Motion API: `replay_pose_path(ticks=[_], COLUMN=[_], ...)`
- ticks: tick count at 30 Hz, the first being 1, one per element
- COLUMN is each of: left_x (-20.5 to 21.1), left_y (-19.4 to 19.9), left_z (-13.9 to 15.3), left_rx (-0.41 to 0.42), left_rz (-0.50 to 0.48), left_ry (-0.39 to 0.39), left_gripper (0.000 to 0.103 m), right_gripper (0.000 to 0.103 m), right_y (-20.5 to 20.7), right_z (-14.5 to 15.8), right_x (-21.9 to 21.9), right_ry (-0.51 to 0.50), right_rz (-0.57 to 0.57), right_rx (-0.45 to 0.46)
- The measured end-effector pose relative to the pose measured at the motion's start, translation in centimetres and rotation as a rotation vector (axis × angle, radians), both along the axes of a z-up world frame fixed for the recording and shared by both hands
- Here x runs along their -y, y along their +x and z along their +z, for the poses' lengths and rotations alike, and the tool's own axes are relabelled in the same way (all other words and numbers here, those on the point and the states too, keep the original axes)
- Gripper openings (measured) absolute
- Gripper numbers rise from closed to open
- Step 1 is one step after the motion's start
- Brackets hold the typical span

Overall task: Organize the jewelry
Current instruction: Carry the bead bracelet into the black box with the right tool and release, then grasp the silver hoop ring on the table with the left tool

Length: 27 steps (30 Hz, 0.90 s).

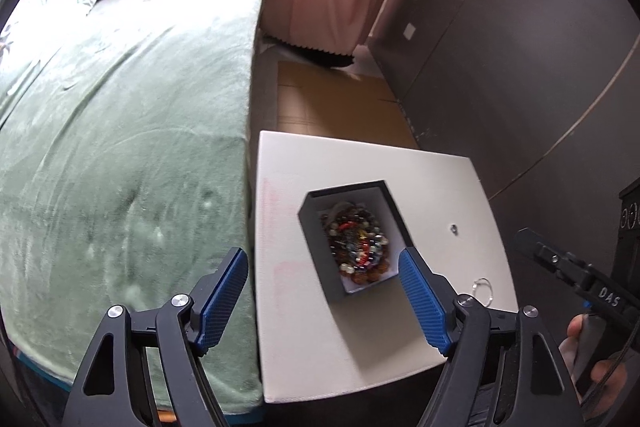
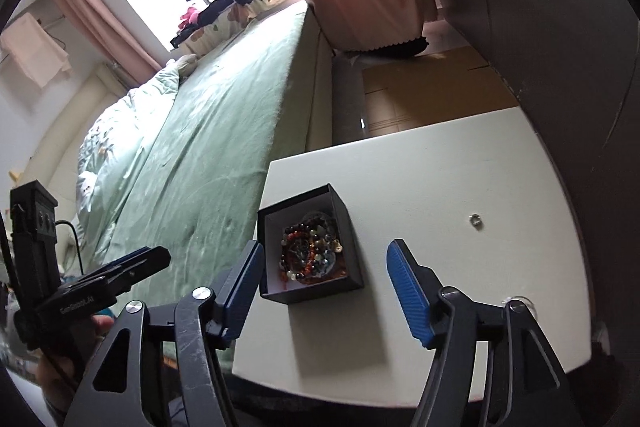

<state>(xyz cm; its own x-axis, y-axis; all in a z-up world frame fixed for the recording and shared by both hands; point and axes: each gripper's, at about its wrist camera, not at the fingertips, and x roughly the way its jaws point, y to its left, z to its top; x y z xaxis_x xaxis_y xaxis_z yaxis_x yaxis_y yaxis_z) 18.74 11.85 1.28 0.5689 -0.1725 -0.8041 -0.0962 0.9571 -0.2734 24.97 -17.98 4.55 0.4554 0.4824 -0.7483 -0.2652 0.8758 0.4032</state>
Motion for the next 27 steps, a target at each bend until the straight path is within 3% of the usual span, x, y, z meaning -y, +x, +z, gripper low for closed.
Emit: replay_pose_path(ticks=[2,16,27], left_x=[0.6,5.4,9.9], left_y=[-0.7,-5.0,-3.6], left_z=[0.5,2.7,2.9], left_rx=[0.022,0.201,0.19], left_rz=[-0.003,-0.061,-0.163], left_ry=[0.006,0.091,0.093], left_gripper=[0.08,0.092,0.092], right_gripper=[0.073,0.097,0.097], right_y=[-0.7,-5.2,-6.2], right_z=[0.9,3.6,1.6], right_x=[0.6,6.6,12.2], right_ry=[-0.006,-0.074,-0.09], right_rz=[-0.007,-0.089,-0.176], right_rx=[0.01,0.088,0.026])
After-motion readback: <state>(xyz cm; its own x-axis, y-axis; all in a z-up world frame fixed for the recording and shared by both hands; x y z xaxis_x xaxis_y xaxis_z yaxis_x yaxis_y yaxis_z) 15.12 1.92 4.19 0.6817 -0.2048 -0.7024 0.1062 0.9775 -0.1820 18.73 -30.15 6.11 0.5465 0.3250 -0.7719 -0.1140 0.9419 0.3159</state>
